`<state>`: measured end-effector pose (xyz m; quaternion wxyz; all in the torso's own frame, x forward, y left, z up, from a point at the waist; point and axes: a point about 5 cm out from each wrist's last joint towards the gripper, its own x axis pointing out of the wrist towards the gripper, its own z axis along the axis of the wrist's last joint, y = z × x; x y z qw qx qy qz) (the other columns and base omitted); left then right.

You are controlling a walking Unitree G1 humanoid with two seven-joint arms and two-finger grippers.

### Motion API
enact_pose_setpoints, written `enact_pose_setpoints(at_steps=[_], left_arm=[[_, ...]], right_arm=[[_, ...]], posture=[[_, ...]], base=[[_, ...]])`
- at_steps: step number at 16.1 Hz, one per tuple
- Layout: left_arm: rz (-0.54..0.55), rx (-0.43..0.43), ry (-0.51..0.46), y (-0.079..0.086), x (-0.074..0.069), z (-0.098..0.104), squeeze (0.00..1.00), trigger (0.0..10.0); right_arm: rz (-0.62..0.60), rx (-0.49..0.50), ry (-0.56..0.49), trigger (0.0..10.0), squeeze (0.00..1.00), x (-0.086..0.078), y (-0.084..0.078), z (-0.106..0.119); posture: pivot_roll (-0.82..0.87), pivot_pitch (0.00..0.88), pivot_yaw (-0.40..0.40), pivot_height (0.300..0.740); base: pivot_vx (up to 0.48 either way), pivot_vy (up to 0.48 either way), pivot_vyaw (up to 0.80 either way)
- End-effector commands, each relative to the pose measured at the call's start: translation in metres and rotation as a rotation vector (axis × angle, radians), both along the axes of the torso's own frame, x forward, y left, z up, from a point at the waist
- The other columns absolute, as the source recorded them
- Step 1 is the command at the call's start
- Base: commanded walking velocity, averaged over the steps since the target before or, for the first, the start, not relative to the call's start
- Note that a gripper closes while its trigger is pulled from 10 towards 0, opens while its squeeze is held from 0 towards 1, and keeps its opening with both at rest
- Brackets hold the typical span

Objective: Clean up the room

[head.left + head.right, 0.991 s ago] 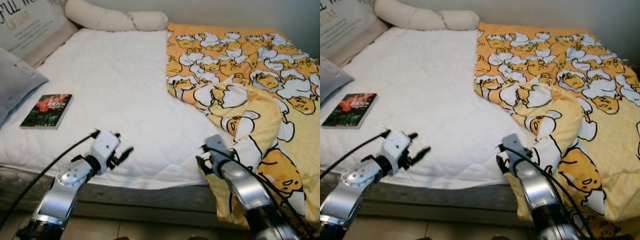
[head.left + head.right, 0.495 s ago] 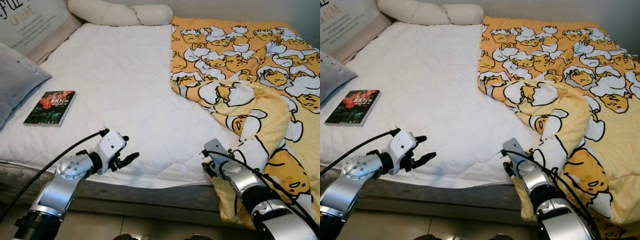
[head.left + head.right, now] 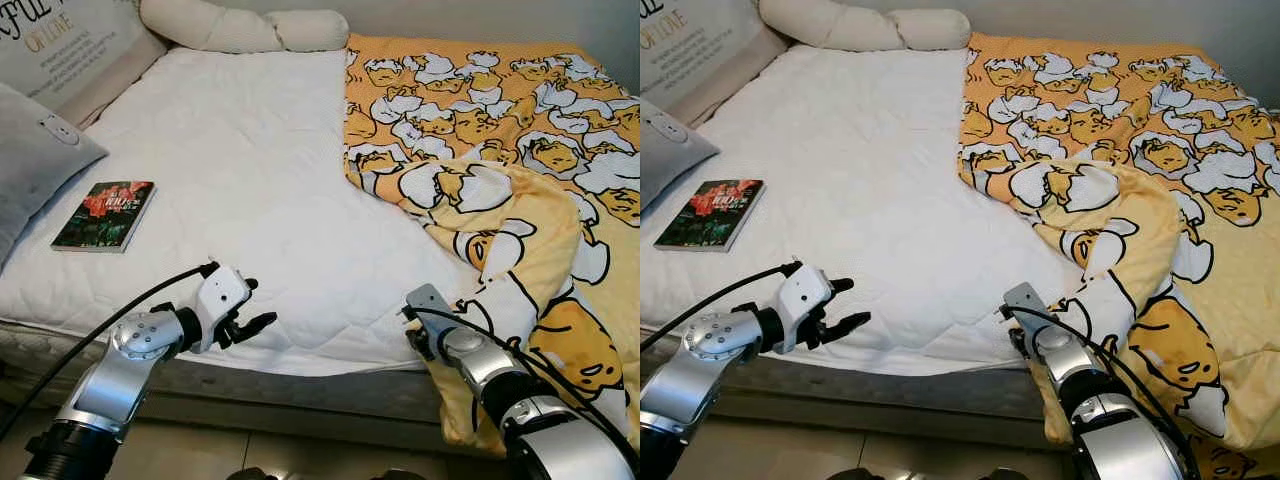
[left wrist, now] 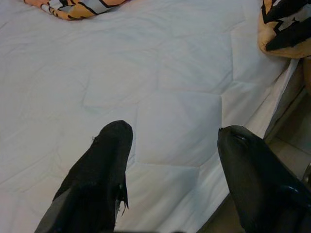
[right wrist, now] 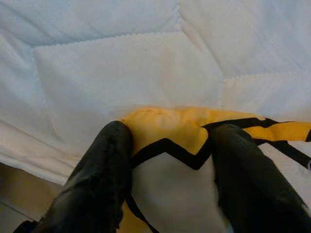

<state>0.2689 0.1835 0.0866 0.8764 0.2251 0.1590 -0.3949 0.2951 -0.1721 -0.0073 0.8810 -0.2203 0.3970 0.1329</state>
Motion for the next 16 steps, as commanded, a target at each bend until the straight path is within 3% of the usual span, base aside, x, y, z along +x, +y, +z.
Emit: enact_pose_setpoints(at_steps=[1, 16], left_arm=[[-0.021, 0.013, -0.012, -0.0022, 0.0012, 0.0022, 0.0, 10.0], [-0.029, 0.023, 0.001, -0.0014, -0.0015, -0.0027, 0.0, 10.0]], right_arm=[[-0.013, 0.008, -0.006, 0.0, 0.0, 0.003, -0.0028, 0.0026], [-0.012, 0.056, -0.001, 0.0, 0.0, 0.0027, -0.0039, 0.0024]], posture=[[-0.04, 0.0, 0.039, 0.74], [-0.04, 0.0, 0.028, 0.74]], base=[[0.0, 0.0, 0.0], [0.0, 0.0, 0.0]])
